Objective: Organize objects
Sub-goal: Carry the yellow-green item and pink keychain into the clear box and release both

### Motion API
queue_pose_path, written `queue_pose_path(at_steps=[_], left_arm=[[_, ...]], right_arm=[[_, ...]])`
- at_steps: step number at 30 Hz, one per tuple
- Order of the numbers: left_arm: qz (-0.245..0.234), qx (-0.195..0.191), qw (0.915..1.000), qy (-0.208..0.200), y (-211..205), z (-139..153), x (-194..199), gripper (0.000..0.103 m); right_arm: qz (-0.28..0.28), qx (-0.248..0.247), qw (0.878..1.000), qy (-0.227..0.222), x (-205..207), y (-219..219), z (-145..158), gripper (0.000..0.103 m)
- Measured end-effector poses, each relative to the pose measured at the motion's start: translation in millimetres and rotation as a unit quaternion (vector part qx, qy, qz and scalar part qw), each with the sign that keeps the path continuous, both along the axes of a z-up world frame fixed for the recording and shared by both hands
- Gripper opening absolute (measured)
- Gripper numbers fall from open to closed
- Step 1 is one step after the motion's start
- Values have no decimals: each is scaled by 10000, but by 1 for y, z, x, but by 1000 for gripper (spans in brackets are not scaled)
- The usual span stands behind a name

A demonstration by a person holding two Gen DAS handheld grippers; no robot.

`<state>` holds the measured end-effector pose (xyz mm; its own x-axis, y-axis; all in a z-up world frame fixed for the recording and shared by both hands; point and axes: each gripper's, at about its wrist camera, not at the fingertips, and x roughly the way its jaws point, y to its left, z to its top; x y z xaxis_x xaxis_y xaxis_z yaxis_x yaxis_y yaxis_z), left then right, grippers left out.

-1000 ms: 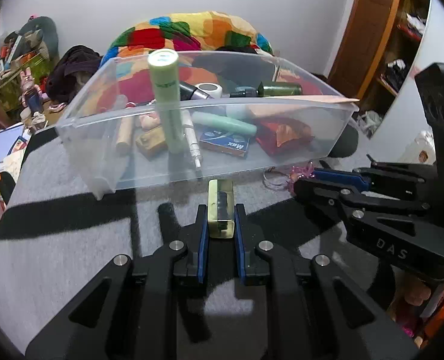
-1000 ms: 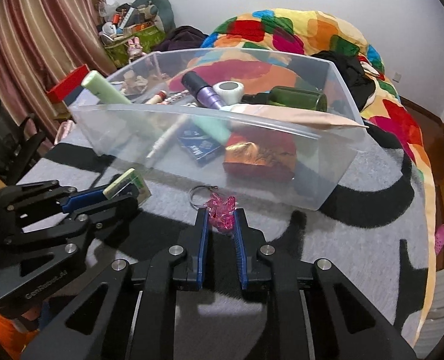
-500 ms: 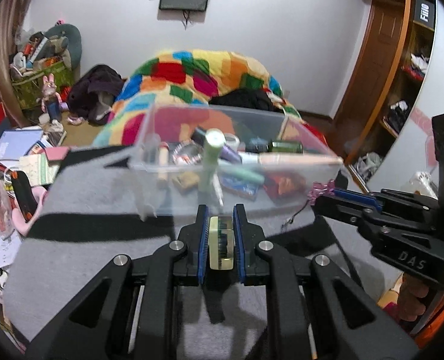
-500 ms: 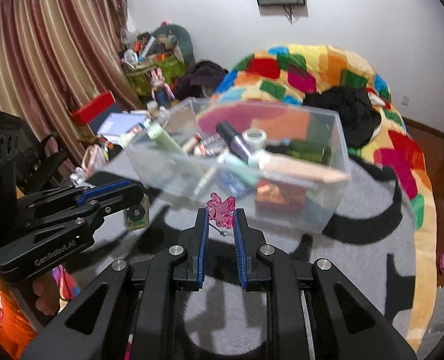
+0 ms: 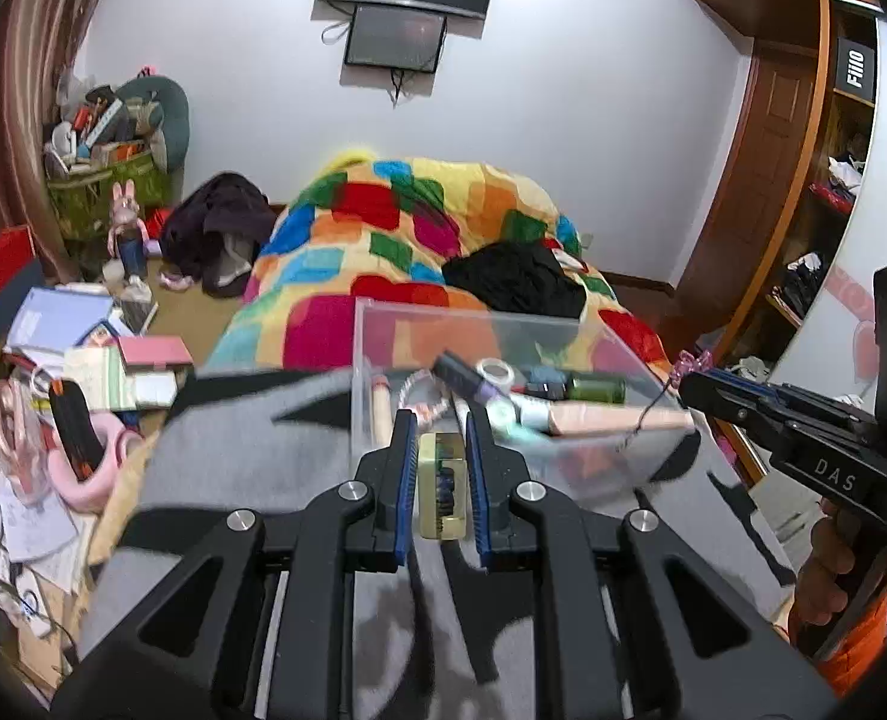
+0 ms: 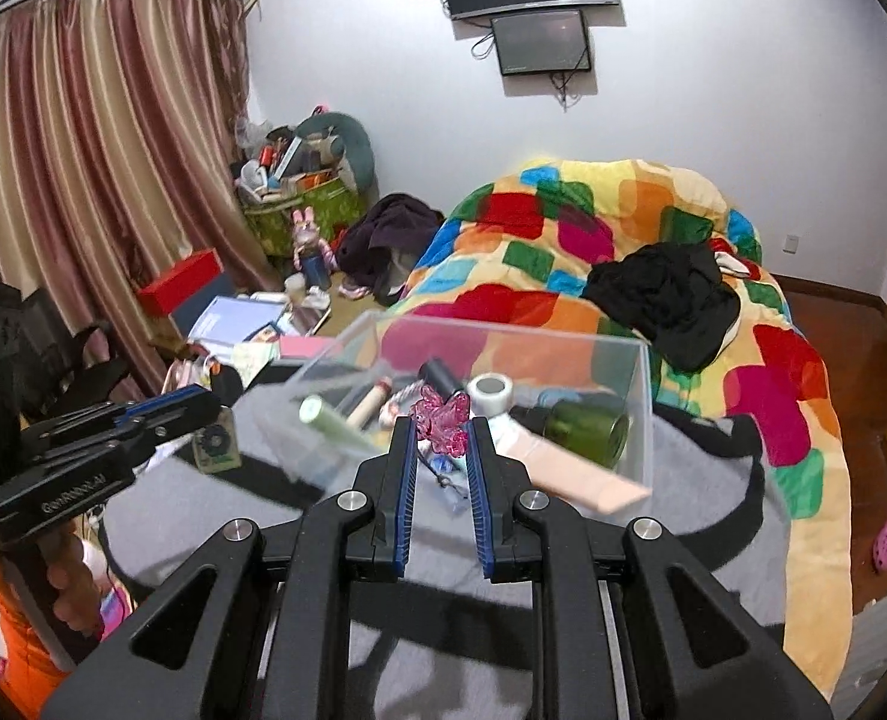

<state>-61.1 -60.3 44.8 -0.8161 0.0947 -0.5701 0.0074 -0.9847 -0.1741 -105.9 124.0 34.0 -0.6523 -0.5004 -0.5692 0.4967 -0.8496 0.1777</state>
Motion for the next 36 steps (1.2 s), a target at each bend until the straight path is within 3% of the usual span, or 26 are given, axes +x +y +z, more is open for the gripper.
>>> queue_pose_path(at_steps=[4, 10, 19, 24, 32, 36], left_arm=[[30, -122, 9999, 71, -1, 12, -19, 15], [-89, 47, 9999, 0, -2, 9, -47, 15], [-159, 179, 9980, -588, -2, -29, -78, 15], [-151, 245, 9970, -718, -4, -35, -78, 16], [-160, -4, 9988, -467, 5, -20, -59, 16], [-138, -225, 9992, -308, 14, -14, -44, 22]], right_arm=[[-125, -159, 9998, 94, -12, 2, 12, 15], [-116, -336, 9993, 148, -25, 1, 24, 15], [-43, 204, 9984, -525, -52, -13, -27, 15], [186, 427, 9968, -647, -52, -21, -41, 15], [261, 554, 9969, -486, -38, -24, -36, 16], [247, 467, 9981, -312, -25, -17, -27, 26]])
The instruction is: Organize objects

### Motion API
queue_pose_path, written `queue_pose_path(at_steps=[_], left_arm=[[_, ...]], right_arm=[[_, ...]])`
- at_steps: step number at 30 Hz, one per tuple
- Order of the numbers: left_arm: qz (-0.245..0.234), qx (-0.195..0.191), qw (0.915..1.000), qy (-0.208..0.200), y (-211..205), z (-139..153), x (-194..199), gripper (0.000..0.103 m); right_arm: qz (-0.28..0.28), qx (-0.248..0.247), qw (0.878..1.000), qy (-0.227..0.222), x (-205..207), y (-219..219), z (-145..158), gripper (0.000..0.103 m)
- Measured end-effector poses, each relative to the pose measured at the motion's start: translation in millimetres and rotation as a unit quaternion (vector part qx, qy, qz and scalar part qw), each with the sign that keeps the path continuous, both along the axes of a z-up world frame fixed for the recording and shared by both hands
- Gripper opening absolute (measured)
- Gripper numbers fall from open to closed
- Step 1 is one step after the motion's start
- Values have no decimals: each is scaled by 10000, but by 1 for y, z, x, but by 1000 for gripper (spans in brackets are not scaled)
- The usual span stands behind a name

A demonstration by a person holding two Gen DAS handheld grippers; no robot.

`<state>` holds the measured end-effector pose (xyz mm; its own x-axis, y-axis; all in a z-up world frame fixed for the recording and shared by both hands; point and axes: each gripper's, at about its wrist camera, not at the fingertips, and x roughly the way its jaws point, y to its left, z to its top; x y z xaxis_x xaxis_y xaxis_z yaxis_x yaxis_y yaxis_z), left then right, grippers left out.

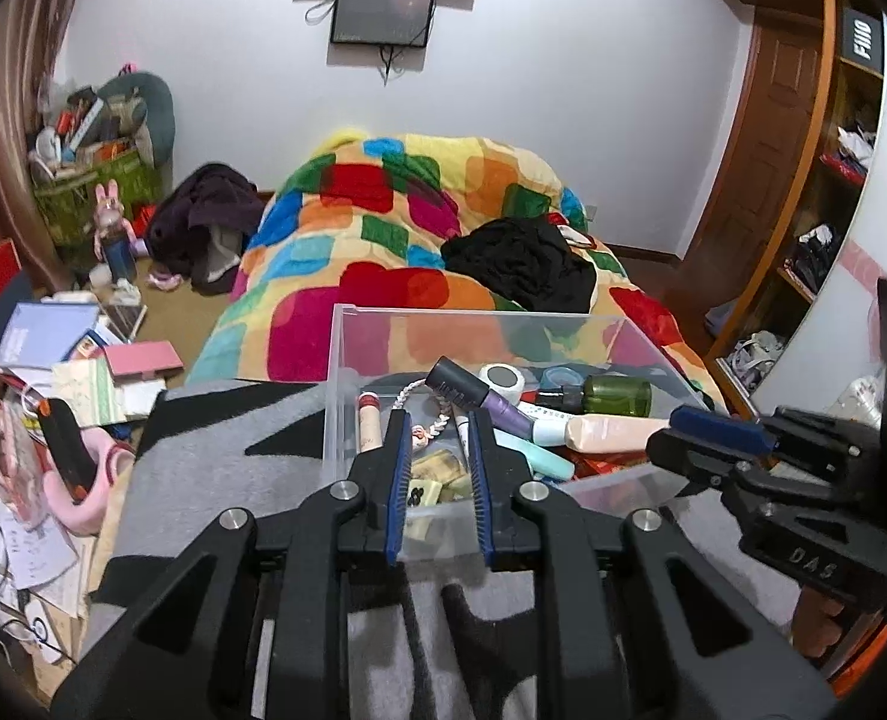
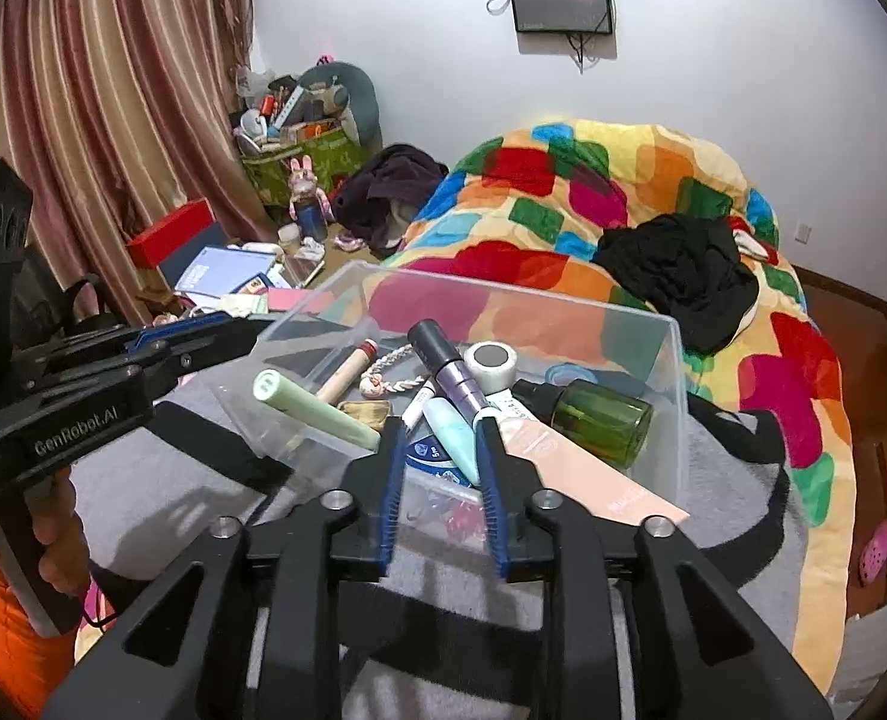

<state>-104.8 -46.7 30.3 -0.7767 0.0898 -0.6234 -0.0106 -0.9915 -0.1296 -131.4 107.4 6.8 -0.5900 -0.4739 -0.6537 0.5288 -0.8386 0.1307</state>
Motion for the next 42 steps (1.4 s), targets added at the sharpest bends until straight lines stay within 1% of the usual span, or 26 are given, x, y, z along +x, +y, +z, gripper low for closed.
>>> queue_pose_path(at_steps=[2, 3, 4, 5, 6, 7, 8, 9, 10, 12, 16, 18, 21, 25, 32, 42], left_arm=[[-33, -33, 9999, 101, 4, 2, 9, 33], [-35, -39, 9999, 142, 6, 3, 13, 35], [-26, -55, 9998, 191, 8, 3, 16, 42], [-23, -62, 9997, 238, 10, 4, 21, 49], [-29, -57, 9996, 274, 12, 4, 24, 53], [-39, -48, 9995, 310, 14, 4, 27, 59], [-44, -50, 9994, 346, 16, 3, 31, 64], [-40, -76, 9992, 382, 18, 2, 34, 66], [-40, -110, 9991, 402, 21, 1, 37, 70], [-57, -156, 9991, 389, 25, -2, 39, 73], [-24, -139, 9993, 344, 31, -8, 42, 83], [14, -103, 9994, 337, 31, -11, 45, 84], [56, -44, 9996, 264, 31, -17, 44, 86], [70, -36, 9998, 179, 32, -23, 42, 87], [109, -37, 9998, 181, 33, -27, 44, 89], [121, 9, 9998, 159, 31, -27, 43, 89]], right_arm=[[-14, -3, 10000, 98, 7, 4, 3, 28], [-21, 0, 9999, 128, 10, 5, 4, 29], [-31, 7, 9998, 181, 14, 8, 4, 30], [-44, 9, 9998, 212, 17, 9, 5, 32], [-64, 0, 9997, 248, 20, 12, 5, 36], [-95, -14, 9996, 283, 24, 14, 5, 39], [-133, -38, 9994, 319, 27, 17, 5, 45], [-161, -58, 9993, 346, 29, 19, 5, 51], [-202, -89, 9990, 391, 32, 22, 3, 53], [-283, -123, 9987, 417, 34, 25, 0, 60], [-418, -151, 9982, 411, 36, 30, -8, 67], [-478, -143, 9977, 459, 39, 32, -8, 73], [-546, -188, 9971, 505, 44, 36, -9, 78], [-552, -155, 9972, 473, 45, 37, -12, 78], [-502, -84, 9978, 434, 46, 35, -16, 78], [-504, -143, 9979, 379, 47, 35, -17, 78]])
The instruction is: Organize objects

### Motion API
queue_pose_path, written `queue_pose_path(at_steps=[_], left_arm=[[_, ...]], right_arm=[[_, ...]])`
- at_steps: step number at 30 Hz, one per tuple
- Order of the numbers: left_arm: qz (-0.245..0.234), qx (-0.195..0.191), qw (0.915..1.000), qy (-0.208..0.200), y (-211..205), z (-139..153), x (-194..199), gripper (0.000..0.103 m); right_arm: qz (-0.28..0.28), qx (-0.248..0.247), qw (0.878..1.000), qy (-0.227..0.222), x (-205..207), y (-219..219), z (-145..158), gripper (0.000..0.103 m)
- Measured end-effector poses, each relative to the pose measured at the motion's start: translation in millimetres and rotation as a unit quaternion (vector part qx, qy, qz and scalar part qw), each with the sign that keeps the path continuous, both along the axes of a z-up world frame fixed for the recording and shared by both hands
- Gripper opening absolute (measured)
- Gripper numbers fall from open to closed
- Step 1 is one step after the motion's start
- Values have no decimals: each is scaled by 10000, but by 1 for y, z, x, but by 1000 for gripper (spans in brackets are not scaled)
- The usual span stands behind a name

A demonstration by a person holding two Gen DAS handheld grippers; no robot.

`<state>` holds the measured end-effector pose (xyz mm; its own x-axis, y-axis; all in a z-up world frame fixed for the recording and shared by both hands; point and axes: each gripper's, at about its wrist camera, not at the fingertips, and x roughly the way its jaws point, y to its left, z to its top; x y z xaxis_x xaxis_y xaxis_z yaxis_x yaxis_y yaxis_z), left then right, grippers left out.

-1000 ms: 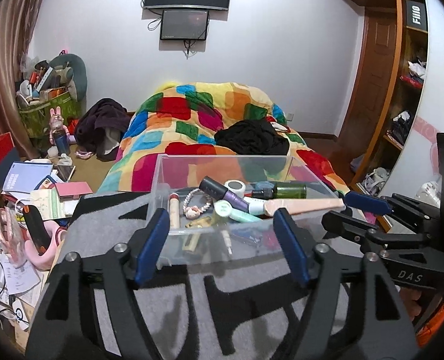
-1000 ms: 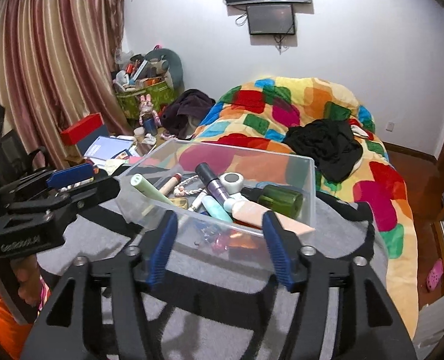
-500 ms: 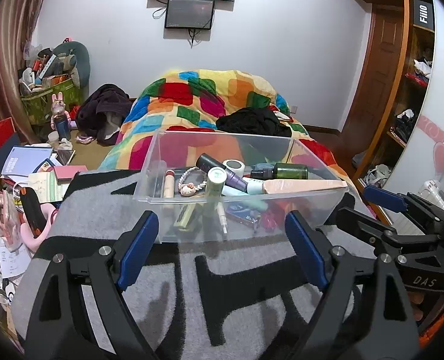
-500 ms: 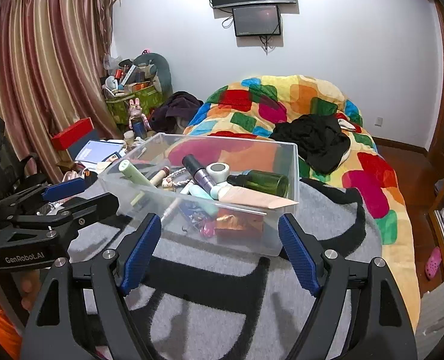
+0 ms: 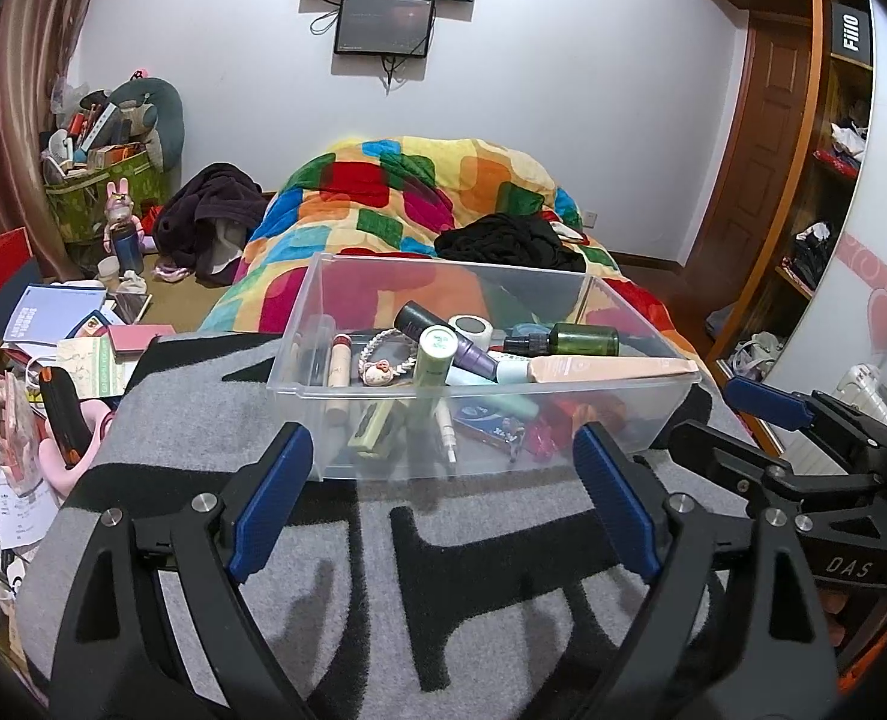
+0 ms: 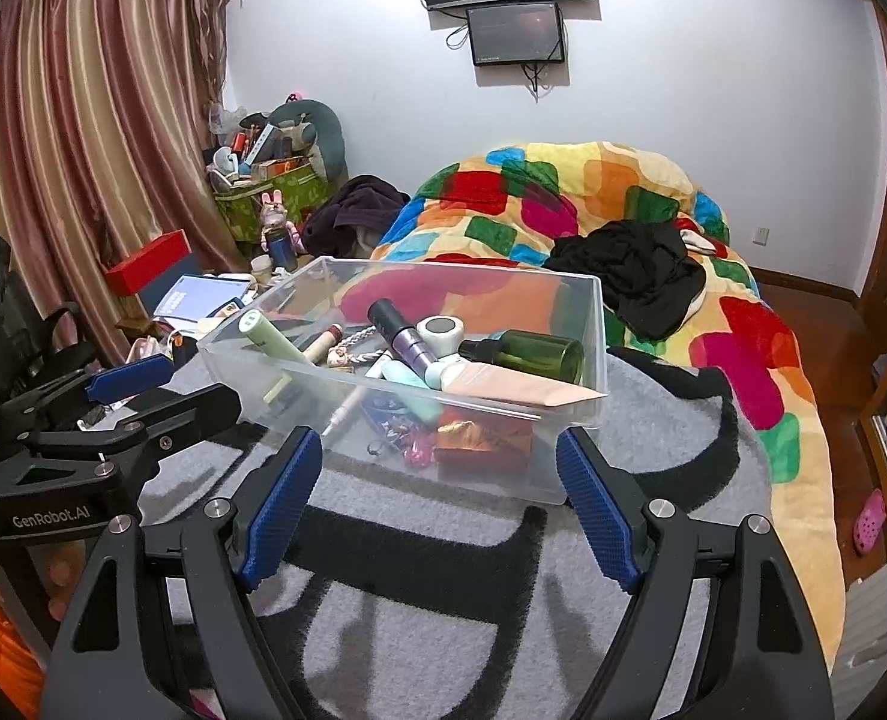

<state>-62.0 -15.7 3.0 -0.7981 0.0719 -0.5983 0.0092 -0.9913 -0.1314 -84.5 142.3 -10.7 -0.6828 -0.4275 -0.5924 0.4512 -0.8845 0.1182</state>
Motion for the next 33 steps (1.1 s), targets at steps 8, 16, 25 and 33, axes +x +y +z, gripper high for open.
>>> queue_pose_path(at_steps=[8, 16, 25, 33], left_arm=[[-6, 2, 10000, 5, 0, 0, 0, 89], [10, -9, 10000, 18, 0, 2, 1, 89], [-24, 1, 10000, 71, 1, 4, 3, 89], [-52, 12, 9999, 103, 2, 5, 6, 90]], right_arm=[[-3, -5, 10000, -7, 1, 0, 0, 78], [2, -11, 10000, -4, 1, 1, 0, 78], [-2, -17, 10000, -13, 0, 1, 0, 78], [-24, -30, 10000, -50, 1, 0, -1, 79]])
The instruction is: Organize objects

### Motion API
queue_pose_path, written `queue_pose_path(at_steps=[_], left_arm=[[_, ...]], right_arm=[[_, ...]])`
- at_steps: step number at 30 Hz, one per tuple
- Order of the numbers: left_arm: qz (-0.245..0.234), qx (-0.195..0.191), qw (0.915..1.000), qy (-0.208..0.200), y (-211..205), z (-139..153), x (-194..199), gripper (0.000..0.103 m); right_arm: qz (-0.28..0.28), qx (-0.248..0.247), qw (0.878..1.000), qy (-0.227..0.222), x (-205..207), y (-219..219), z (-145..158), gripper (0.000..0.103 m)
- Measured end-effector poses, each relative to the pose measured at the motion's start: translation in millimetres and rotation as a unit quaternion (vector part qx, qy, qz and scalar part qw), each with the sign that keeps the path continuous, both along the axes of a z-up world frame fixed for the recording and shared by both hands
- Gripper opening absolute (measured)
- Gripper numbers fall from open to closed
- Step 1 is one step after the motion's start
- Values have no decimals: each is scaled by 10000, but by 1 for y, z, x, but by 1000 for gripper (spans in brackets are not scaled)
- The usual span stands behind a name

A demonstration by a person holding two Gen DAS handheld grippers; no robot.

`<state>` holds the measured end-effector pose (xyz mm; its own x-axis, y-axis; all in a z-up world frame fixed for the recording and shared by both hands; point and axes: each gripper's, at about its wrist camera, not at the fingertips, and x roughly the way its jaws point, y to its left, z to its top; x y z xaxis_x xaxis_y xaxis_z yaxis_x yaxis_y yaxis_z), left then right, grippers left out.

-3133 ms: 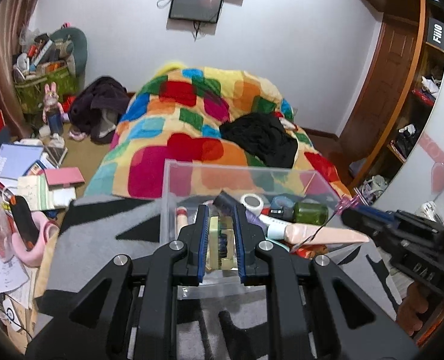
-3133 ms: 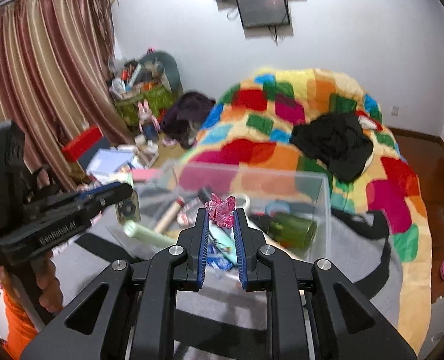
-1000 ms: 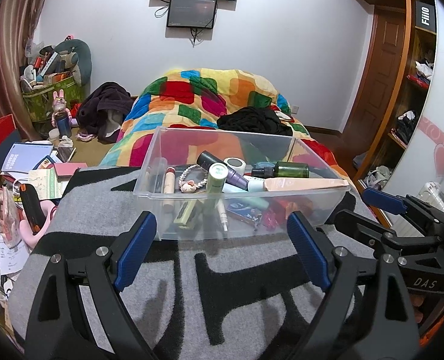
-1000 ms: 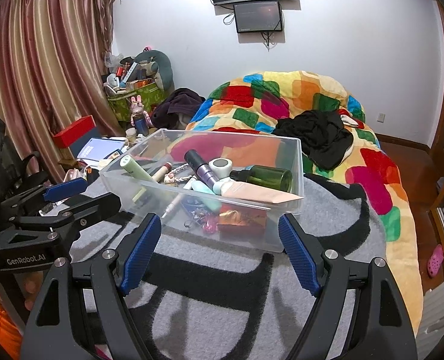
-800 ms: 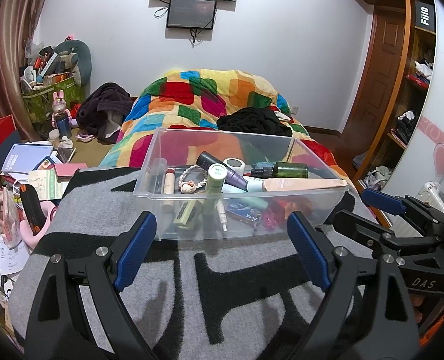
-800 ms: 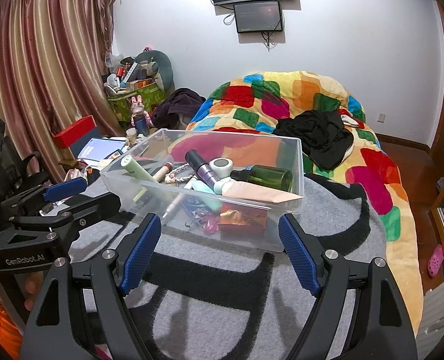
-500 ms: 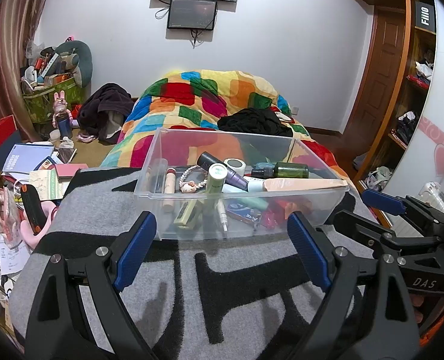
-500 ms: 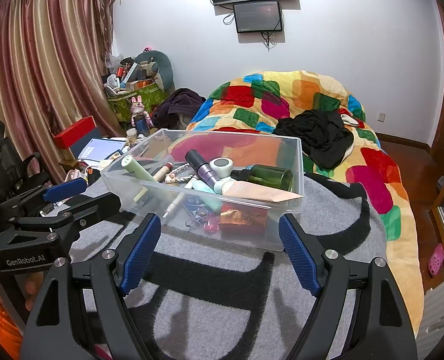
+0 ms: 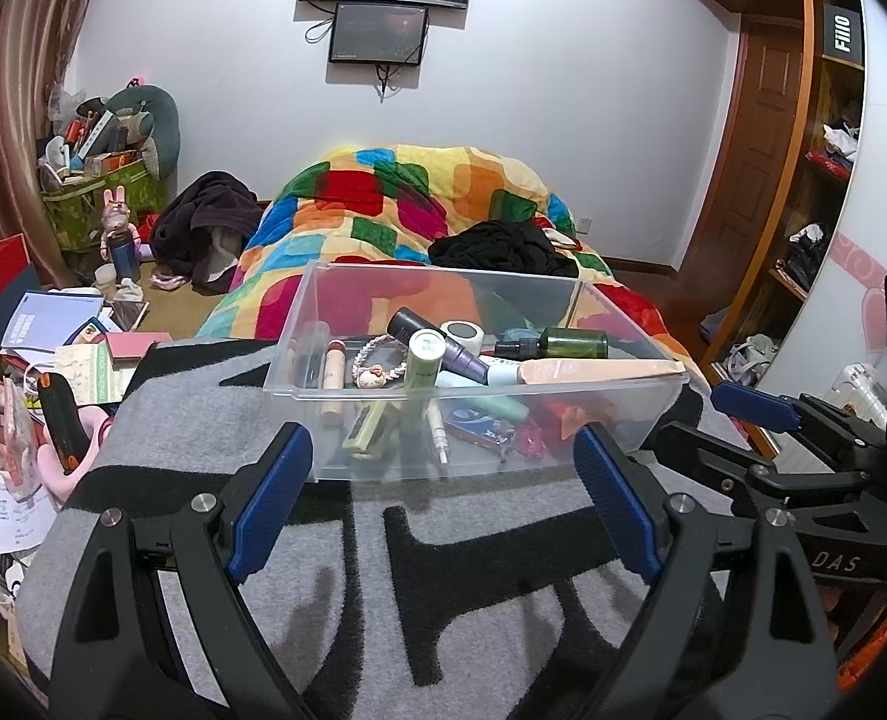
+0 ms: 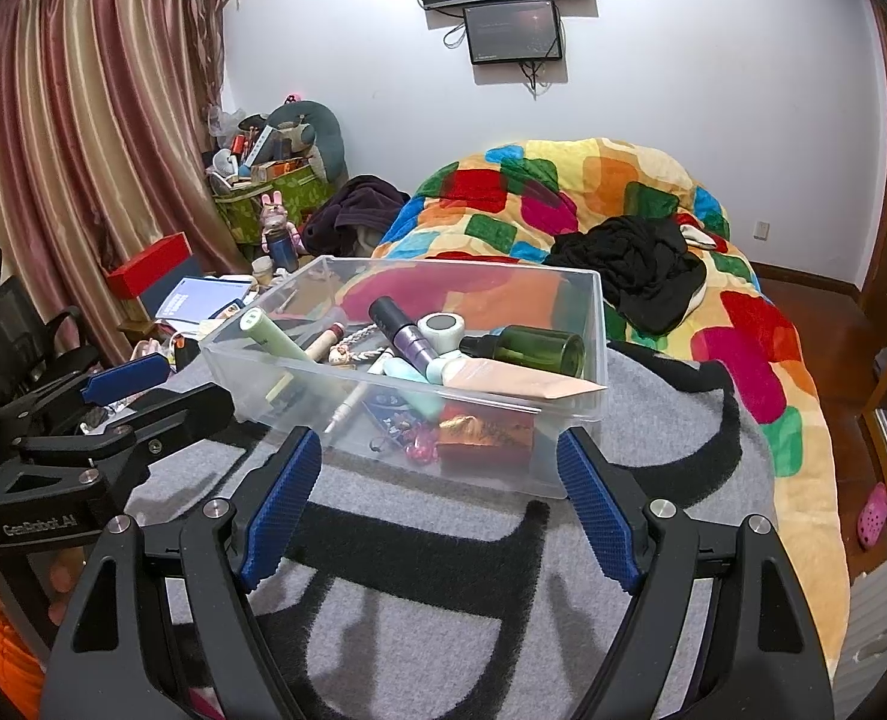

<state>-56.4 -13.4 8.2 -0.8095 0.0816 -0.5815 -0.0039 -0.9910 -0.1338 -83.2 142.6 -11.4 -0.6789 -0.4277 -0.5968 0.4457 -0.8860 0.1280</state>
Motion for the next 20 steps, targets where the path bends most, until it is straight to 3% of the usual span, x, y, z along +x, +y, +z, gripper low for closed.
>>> queue_pose_path(at_steps=[20], left_arm=[[-63, 4, 10000, -45, 3, -2, 0, 95]], right_arm=[[23, -32, 10000, -50, 5, -3, -1, 82]])
